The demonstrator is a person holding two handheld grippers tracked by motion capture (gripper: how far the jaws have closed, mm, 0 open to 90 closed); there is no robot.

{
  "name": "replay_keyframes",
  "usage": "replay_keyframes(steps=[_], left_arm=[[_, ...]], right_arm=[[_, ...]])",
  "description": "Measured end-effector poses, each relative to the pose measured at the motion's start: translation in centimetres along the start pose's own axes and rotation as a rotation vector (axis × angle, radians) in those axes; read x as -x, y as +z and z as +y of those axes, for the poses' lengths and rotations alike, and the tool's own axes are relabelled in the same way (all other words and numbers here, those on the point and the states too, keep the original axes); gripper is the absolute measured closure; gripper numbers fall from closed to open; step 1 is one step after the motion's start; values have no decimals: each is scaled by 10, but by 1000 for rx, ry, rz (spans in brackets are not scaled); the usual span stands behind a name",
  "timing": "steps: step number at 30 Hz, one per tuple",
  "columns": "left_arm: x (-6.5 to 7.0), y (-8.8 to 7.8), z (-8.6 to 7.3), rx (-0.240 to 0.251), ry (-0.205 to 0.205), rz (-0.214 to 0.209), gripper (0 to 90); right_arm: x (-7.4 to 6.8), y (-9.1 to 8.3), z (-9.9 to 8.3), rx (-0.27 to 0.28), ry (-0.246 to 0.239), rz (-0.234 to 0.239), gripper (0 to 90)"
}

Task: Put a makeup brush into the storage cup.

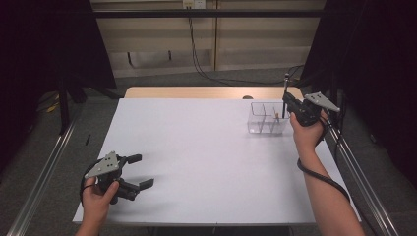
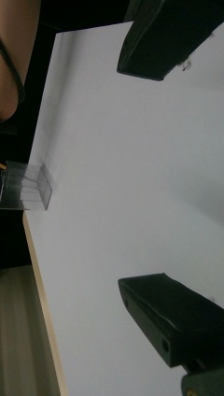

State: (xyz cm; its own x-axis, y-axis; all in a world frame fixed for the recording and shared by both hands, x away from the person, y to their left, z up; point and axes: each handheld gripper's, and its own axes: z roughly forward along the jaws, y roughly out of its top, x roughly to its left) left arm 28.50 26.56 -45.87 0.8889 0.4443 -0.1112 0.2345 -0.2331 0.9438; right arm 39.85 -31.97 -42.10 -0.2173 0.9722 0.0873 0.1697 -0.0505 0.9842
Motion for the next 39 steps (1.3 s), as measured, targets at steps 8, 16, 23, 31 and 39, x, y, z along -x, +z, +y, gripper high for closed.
replay_keyframes(steps=[8,16,23,31,39], left_arm=[[1,0,0,1,2,0,6],[2,0,1,4,-4,0,6],[1,0,1,1,7,0,6],[2,0,2,0,9,0,6],[2,0,2,3,7,3,6]], right_arm=[[0,-2,0,-1,-5,-1,846],[0,-5,-1,1,-6,-2,846],[0,-8,-2,1,-13,1,846],[-1,-11,-3,-1,-17,2,845],[-1,-13,-4,-7,-23,3,846]])
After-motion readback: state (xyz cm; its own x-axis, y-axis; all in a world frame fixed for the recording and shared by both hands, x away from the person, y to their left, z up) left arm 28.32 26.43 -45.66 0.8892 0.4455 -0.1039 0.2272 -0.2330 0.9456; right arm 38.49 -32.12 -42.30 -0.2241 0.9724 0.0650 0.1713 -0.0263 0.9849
